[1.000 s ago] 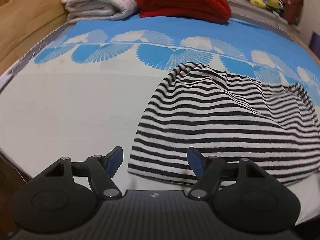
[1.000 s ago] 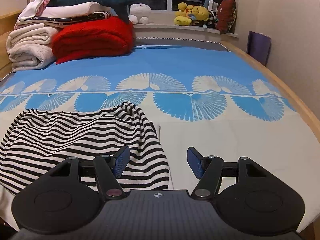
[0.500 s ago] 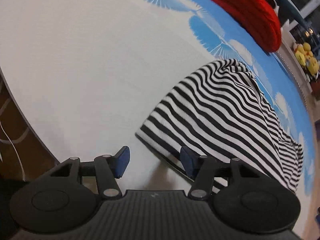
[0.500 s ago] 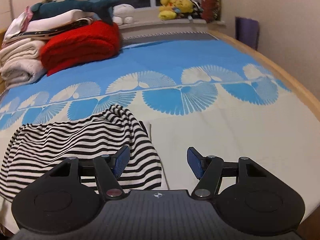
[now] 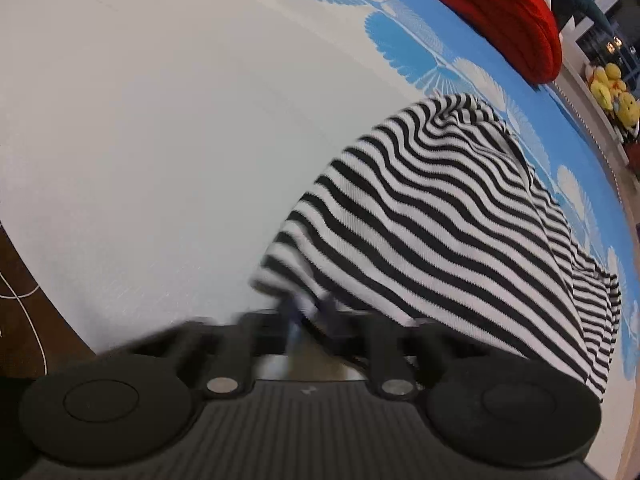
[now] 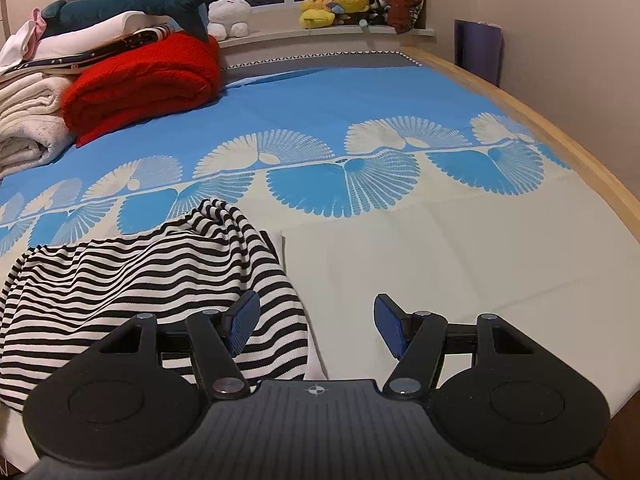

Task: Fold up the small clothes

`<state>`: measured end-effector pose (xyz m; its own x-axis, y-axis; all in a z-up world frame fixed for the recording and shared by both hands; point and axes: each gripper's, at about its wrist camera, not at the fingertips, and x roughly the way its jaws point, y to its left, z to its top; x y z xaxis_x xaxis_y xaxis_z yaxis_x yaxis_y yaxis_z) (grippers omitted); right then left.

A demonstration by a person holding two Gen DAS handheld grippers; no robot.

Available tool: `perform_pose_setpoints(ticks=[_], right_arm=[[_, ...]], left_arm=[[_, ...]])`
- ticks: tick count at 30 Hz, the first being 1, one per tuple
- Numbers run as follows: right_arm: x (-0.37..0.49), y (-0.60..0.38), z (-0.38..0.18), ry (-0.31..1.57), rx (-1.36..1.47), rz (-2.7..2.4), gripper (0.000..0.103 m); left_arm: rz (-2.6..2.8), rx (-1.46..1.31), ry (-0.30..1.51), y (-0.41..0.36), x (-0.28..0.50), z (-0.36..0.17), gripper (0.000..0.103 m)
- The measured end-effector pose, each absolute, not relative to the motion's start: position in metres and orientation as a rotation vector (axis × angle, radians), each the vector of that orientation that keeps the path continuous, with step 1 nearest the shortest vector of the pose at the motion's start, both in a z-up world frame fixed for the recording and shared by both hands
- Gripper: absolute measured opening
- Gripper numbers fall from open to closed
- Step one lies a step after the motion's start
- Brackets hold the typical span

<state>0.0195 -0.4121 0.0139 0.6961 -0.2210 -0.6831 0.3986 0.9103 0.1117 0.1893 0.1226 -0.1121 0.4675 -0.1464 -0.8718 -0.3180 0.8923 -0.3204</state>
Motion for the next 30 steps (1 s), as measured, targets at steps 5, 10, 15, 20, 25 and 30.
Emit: perform_pose_setpoints(ticks=[5,10,15,20,25,30], right_arm=[[0.021,-0.417,0.013,0.733,0.28,-0.361,0.065],[0.025,-0.426,0.011,0.754,0.291,-0.407,0.065],[0.009,-0.45,0.023,0.645,0.317,-0.556,0.065],[-0.018,-0.48,0.033,0.512,0.358,-0.713,0.065],[-0.042,-0.505,0.036,0.417,0.413,-0.818,0.064],[-0.046,-0.513,0.032,0.393,0.467,-0.8,0.064]], left_arm=[[0.117,-0.311,1.027,0.105,0.185,-0.089,0.003],[0.127,-0.103,0.966,0.068,0.188,-0.042,0.002],[0.04,0.086,0.823,-0.03,0.19,0.019,0.002],[-0.276,0.235,0.638,-0.177,0.153,0.051,0.001],[-0.68,0.351,0.662,-0.297,0.107,0.015,0.003],[-0.859,0.362,0.856,-0.314,0.107,-0.03,0.023]])
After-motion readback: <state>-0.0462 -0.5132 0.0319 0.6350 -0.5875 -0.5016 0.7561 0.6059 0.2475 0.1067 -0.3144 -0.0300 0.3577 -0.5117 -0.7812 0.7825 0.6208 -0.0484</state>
